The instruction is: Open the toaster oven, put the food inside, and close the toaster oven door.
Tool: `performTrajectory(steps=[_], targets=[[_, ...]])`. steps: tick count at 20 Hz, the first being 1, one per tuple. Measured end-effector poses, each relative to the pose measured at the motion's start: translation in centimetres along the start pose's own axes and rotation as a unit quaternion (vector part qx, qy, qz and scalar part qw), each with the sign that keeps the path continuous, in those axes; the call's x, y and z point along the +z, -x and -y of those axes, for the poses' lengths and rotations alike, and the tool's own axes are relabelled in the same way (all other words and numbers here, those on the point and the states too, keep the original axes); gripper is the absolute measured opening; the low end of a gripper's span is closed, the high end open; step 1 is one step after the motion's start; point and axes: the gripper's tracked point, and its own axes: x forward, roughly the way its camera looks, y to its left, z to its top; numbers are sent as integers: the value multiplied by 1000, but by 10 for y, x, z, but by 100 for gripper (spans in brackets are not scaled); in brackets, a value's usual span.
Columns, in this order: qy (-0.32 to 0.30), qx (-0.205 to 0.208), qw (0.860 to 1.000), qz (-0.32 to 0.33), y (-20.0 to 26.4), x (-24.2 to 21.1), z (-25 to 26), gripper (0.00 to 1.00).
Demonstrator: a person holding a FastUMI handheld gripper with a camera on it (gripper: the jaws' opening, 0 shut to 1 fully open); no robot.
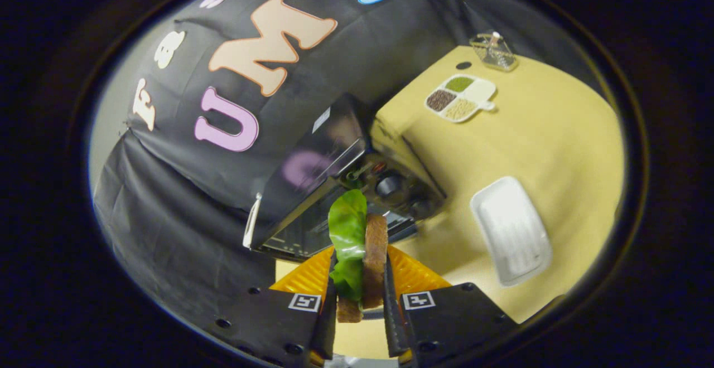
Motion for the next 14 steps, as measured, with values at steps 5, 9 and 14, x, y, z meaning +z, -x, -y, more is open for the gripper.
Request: performTrajectory(steps=[5, 9, 14], targets=[[-67, 42, 997, -18, -41, -29, -33, 39], [-118, 62, 991, -13, -71, -34, -43, 39], [-164, 79, 983, 6, -109, -30, -50, 39]])
